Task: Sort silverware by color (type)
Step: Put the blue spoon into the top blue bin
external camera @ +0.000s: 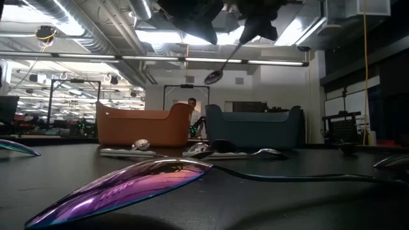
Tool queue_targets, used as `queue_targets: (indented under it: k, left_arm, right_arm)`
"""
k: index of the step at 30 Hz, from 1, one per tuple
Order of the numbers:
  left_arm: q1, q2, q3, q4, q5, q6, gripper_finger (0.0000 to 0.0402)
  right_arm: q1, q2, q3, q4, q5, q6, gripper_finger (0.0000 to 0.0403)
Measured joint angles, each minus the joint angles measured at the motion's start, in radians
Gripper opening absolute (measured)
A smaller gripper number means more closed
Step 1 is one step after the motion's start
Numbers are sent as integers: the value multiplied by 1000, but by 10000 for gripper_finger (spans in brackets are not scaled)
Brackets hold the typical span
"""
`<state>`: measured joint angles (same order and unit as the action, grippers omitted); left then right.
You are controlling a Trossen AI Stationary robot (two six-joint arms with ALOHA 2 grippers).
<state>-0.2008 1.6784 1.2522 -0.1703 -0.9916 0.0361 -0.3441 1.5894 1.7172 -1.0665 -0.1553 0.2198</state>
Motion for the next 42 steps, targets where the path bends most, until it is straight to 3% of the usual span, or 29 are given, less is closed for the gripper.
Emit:
queue_targets:
  k: [12, 20, 30, 42]
  left_arm:
    - [0, 0, 0, 0, 1, -1, 118]
    - [0, 0, 0, 0, 1, -2, 118]
    - [0, 0, 0, 0, 7, -3, 118]
    - [0, 0, 0, 0, 17, -7, 118]
  right_arm:
    - [-290, 0, -3, -17, -97, -68, 0]
    - [-455, 0, -194, 169, -194, -43, 0]
    - [-488, 0, -472, 498, -248, 46, 0]
    - [-487, 0, -622, 663, -221, 119, 0]
